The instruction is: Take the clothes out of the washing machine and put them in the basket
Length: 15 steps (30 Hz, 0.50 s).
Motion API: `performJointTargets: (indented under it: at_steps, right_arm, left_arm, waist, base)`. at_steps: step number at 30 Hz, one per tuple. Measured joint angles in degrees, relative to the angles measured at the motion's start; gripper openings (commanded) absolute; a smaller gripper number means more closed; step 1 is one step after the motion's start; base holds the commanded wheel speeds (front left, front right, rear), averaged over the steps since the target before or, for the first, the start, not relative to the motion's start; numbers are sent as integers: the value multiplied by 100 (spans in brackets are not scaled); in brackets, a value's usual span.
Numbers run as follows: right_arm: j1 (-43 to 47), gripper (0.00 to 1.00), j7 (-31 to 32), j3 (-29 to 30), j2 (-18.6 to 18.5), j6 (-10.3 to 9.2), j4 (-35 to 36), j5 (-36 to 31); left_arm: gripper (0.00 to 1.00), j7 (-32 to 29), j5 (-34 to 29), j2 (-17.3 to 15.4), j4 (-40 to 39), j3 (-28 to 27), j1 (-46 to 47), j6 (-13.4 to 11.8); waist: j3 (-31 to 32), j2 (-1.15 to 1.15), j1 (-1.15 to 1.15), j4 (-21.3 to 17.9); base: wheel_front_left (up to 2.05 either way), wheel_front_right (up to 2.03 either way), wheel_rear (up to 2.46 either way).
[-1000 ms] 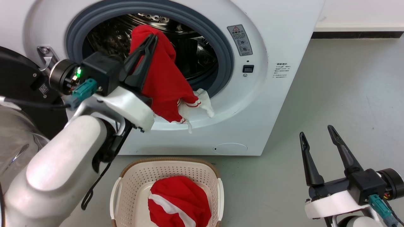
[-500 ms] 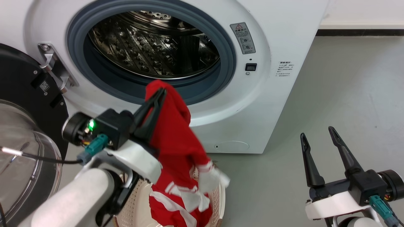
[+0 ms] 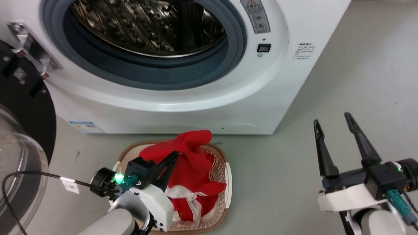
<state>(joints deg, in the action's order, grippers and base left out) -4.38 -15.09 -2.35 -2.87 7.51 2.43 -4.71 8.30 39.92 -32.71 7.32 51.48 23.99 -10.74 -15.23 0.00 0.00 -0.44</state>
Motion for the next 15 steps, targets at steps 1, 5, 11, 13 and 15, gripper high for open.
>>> performJointTargets:
  at_steps: [1,5,11,13,15]
  right_arm:
    - [-60,100,0,15,-2,0,23,-14]
    - [-291,100,0,52,-3,1,112,-87]
    - [-637,100,0,97,-3,0,229,-99]
    - [-753,100,0,111,-4,0,271,-90]
    - [-867,100,0,127,-4,0,312,-82]
  left_arm:
    - [0,26,0,69,188,33,5,46]
    - [0,178,26,309,979,68,126,272]
    - [0,355,118,786,2329,63,596,677]
    - [0,375,27,918,2840,144,820,781]
    - [0,408,26,1098,3295,155,1024,933]
  waist:
    - [-96,0,0,-10]
    - [-511,0,1,-61]
    - [-1216,0,1,-166]
    - [-1449,0,1,-205]
    - [-1685,0,1,-241]
  base:
    - [0,0,0]
    - [0,0,0]
    - [0,0,0]
    - [0,0,0]
    - [0,0,0]
